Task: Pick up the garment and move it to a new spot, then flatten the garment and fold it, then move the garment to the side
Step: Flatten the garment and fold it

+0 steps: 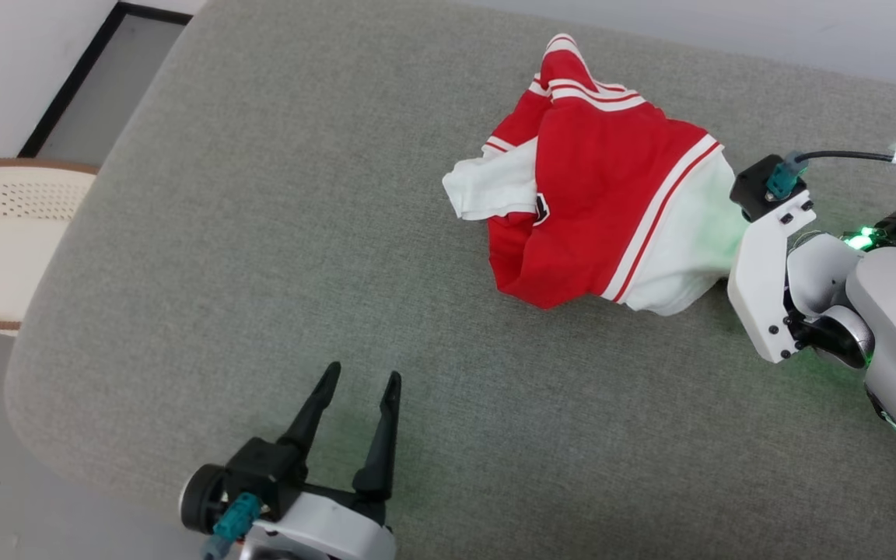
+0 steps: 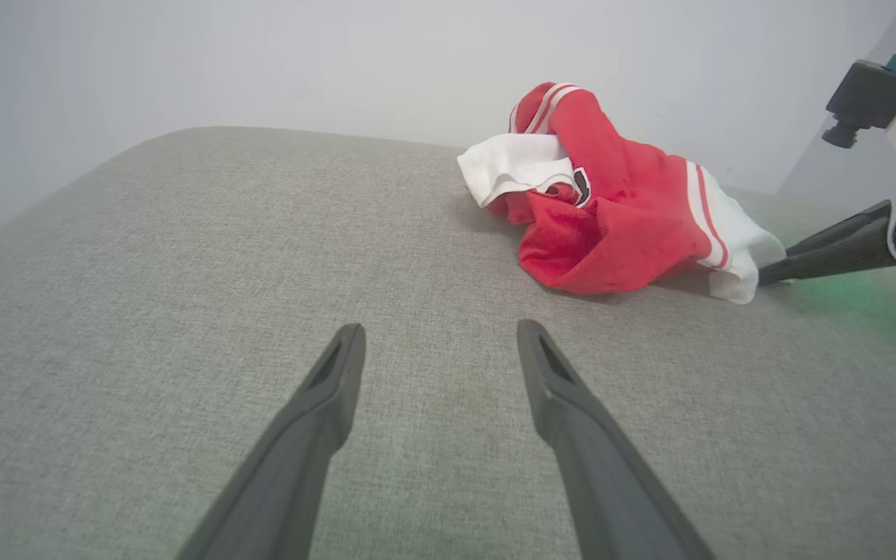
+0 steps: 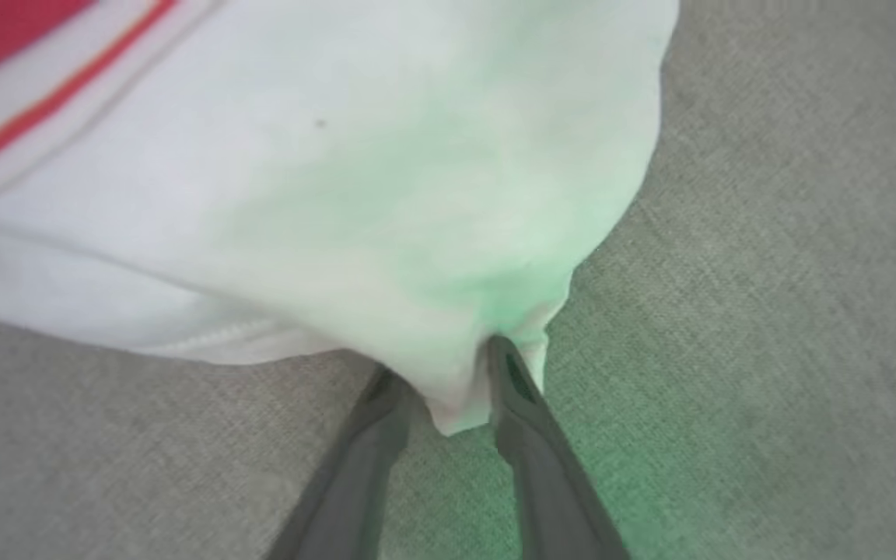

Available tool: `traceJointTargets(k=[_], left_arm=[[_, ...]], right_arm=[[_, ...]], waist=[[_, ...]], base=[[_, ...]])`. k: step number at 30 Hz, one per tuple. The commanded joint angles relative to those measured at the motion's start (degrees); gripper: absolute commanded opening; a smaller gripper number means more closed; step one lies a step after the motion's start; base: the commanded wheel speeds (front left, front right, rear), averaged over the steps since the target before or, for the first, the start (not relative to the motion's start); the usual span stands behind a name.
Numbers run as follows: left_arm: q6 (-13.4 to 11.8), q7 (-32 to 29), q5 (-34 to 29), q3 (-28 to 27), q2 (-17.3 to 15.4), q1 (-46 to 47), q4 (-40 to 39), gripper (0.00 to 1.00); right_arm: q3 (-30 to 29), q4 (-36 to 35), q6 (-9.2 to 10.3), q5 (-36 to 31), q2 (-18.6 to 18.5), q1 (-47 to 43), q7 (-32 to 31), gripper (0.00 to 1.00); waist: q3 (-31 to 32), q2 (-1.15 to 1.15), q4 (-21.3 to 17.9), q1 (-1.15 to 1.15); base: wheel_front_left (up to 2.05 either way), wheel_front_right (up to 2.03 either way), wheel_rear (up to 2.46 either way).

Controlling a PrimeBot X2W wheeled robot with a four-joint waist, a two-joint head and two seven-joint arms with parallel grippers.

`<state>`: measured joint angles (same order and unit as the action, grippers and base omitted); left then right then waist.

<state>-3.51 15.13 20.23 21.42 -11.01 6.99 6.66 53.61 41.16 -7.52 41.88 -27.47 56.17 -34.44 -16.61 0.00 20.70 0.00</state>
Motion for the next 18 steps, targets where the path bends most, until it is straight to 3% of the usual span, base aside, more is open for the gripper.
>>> traceJointTargets(k=[1,11,18], left_arm=[[0.5,0.0,-0.7,-0.8,0.2,-0.6,0.3,1.00],[2.1,0.0,-3.4,-4.5,1.3,-2.5,0.1,1.00],[3.1,0.0,-4.5,-6.4,1.7,-3.8,-0.4,1.00]], right_arm=[[0.9,2.0,0.06,0.4,-0.1,-1.8,0.5,0.00],[-1.5,4.2,0.07,3.5,-0.8,-0.4,8.0,0.00],[-3.7,2.2,0.07,5.3,-7.2,-1.2,11.9,0.00]], waist=[[0.3,0.00,-0.4,0.00],[2.5,0.00,-4.1,0.00],[3.3,0.00,-7.1,0.00]], base=[[0.00,0.00,0.00],[0.00,0.00,0.00],[0.00,0.00,0.00]])
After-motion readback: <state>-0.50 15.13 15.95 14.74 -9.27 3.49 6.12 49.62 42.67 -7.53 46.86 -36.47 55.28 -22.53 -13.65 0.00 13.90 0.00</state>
